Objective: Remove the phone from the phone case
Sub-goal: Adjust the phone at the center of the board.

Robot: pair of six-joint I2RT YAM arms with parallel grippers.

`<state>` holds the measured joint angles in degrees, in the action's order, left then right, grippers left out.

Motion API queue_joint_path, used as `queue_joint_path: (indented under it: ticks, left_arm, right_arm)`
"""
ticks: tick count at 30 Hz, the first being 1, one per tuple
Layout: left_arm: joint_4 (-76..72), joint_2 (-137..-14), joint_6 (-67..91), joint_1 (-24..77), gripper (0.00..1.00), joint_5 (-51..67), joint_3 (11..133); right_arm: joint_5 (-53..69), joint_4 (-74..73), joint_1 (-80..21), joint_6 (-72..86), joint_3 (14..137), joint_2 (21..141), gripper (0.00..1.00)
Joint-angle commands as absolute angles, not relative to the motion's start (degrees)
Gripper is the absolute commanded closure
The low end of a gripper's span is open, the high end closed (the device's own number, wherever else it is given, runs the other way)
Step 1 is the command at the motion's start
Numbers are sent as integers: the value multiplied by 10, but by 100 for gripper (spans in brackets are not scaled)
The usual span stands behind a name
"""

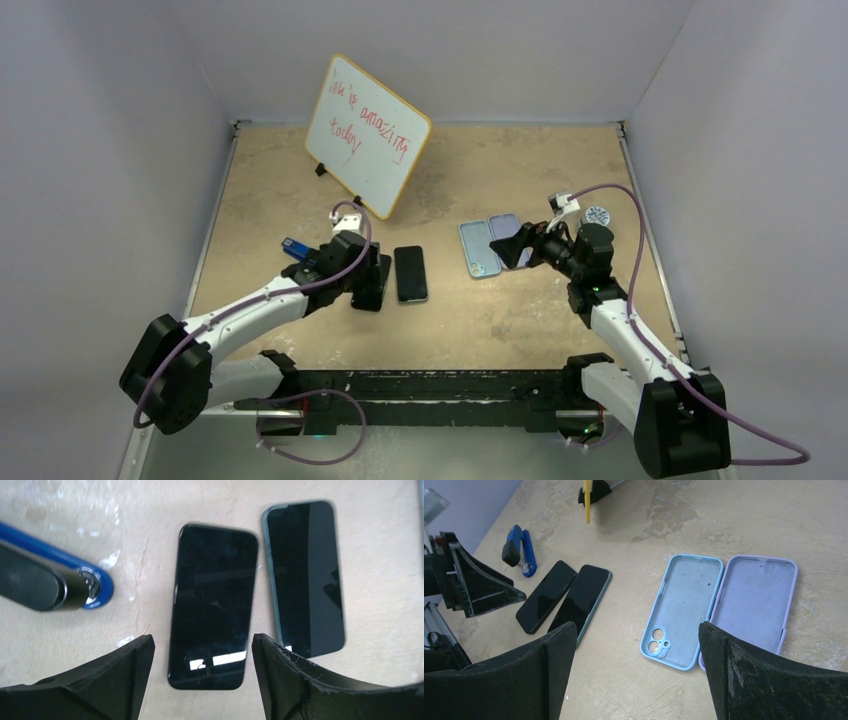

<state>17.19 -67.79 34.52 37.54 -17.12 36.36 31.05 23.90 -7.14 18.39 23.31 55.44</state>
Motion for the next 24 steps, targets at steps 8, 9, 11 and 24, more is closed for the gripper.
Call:
queue_joint_path:
  ticks: [8, 9, 11, 24]
  left_arm:
    - [159, -616, 427, 330, 34, -129, 267]
    - [152, -616, 430, 328, 35, -122, 260]
    - [139, -625, 433, 327, 39, -108, 255]
    - [69, -648, 442, 326, 70, -28, 239]
  right_arm:
    - [317, 244, -76, 177, 239, 542, 8]
    - [316, 243, -77, 177, 239, 542, 8]
    - [316, 242, -77, 176, 240, 542, 8]
    - [309, 241, -77, 175, 240, 543, 8]
